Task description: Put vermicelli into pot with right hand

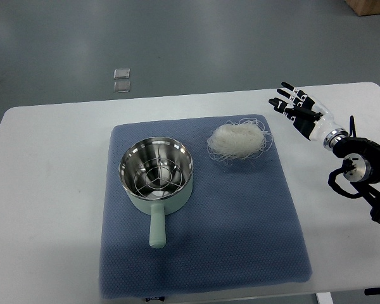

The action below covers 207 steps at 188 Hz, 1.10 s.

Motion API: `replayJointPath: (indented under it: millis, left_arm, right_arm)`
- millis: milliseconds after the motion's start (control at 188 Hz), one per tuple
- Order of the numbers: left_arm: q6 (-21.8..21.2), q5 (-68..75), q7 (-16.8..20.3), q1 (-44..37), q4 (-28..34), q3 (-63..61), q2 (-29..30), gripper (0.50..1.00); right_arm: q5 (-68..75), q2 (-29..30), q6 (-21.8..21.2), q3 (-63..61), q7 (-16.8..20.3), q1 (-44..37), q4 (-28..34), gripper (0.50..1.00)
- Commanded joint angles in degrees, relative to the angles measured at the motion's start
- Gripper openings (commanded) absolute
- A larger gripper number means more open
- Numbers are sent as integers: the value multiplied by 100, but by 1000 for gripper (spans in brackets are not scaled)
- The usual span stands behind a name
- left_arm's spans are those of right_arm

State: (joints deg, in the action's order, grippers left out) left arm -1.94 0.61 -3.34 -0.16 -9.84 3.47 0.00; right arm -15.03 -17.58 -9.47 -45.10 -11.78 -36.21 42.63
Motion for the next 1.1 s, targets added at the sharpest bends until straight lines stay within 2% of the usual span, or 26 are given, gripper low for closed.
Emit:
replayJointPath:
  millis: [0,335,612,745,1096]
  left_arm:
    - [0,0,0,-2,-1,5,0,1000]
    - [0,0,0,-2,8,-4,0,1000]
    - [0,0,0,-2,-1,-4,0,1000]
    - [0,0,0,7,8,-4,0,1000]
    - [0,0,0,16,8,-4,0,1000]
  right_arm:
    - [-26,0,-3,1,0,0,-9,928]
    - [-914,-35,-11,1,-9,-53,44,928]
    - [-2232,-404,-90,80,-9,-334,413,928]
    - [-3110,-686,-345,493,-9,-659,606,926]
    - [-5748,-800,-477,2225,-44,-1925,870,926]
